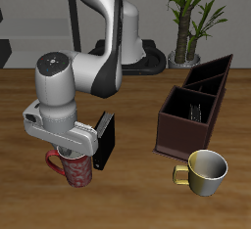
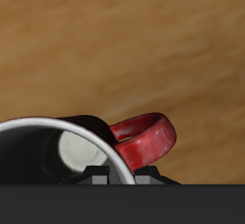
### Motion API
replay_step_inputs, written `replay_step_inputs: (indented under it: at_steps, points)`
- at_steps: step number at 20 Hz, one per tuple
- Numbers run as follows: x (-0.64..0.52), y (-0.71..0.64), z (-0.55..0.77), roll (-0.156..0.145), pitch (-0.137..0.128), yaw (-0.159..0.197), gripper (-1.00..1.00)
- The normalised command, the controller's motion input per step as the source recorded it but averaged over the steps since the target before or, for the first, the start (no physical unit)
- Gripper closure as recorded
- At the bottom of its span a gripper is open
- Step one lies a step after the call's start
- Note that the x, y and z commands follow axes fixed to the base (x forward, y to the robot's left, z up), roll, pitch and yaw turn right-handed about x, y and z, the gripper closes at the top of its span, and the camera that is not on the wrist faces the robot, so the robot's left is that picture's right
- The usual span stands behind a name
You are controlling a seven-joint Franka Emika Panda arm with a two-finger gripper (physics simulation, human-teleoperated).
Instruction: Place the yellow book into the left desk caddy's right compartment and place the red mug into the left desk caddy's left compartment
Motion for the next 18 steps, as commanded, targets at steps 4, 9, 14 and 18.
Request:
replay_step_inputs:
  at_steps: [4, 9, 14, 18]
  points:
    - [-0.04, -0.22, 0.24, -0.04, -0.047, -0.007, 1.0]
    - [-0.09, -0.22, 0.22, -0.038, -0.047, 0.0, 1.0]
    - [-0.16, -0.45, 0.22, -0.084, -0.04, -0.011, 1.0]
    - [-0.21, -0.31, 0.16, -0.064, -0.019, -0.019, 1.0]
